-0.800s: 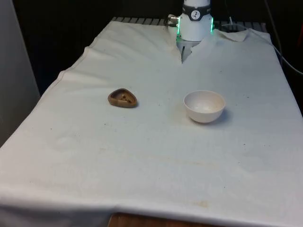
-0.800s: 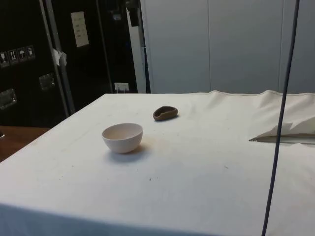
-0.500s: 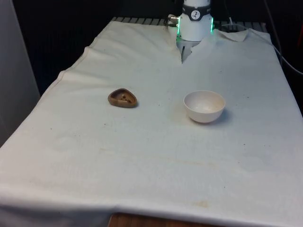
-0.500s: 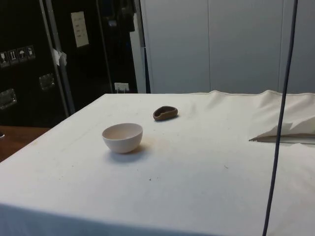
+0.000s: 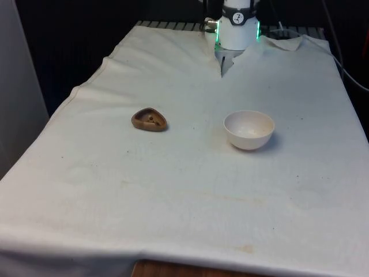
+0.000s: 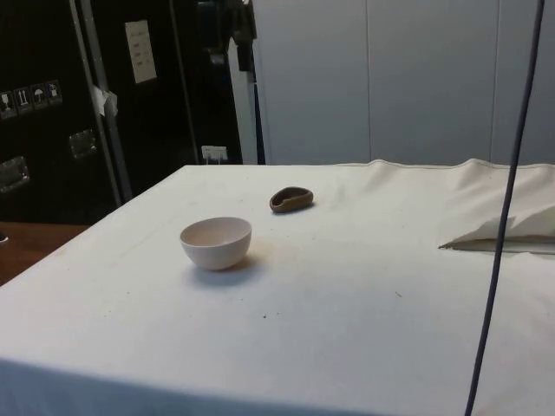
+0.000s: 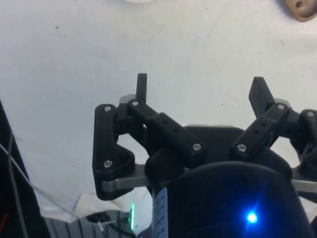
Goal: Pour the coffee beans from the cup into the bowl.
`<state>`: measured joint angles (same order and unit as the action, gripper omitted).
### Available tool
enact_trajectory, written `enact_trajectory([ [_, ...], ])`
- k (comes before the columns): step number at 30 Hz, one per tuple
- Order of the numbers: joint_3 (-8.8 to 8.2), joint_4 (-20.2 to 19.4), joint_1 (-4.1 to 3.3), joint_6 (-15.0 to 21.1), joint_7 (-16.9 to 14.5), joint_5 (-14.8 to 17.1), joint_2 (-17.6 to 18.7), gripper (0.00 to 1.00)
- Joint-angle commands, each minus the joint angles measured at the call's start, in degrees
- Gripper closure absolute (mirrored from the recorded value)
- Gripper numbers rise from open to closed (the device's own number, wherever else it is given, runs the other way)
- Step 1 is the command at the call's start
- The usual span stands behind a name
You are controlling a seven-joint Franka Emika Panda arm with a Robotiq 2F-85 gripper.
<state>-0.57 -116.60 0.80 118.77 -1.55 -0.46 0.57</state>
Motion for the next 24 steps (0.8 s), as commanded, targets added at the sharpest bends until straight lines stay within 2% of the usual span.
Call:
enact_trajectory([
  [1, -0.17, -1.2, 0.17, 1.49, -0.4, 0.0, -0.63, 0.0],
  [4, -0.92, -4.01, 0.23, 3.95, -1.26, 0.06, -1.6, 0.0],
  [5, -0.97, -3.5, 0.11, 3.09, -1.03, 0.0, -1.26, 0.0],
  [9, -2.46, -6.82, 0.34, 6.99, -2.98, 0.34, -1.89, 0.0],
  [14, -3.95, -8.59, 0.4, 9.0, -4.58, 0.57, -1.72, 0.0],
  [15, -4.07, -8.42, 0.23, 8.42, -4.18, 0.11, -1.66, 0.0],
  [16, -4.53, -9.17, 0.46, 9.63, -5.1, 0.57, -1.6, 0.0],
  [22, -6.25, -10.71, 0.57, 11.97, -6.99, 0.69, -0.8, 0.0],
  [23, -6.13, -10.31, 0.34, 11.0, -6.3, 0.17, -0.92, 0.0],
  [24, -6.53, -10.94, 0.57, 12.38, -7.28, 0.74, -0.69, 0.0],
])
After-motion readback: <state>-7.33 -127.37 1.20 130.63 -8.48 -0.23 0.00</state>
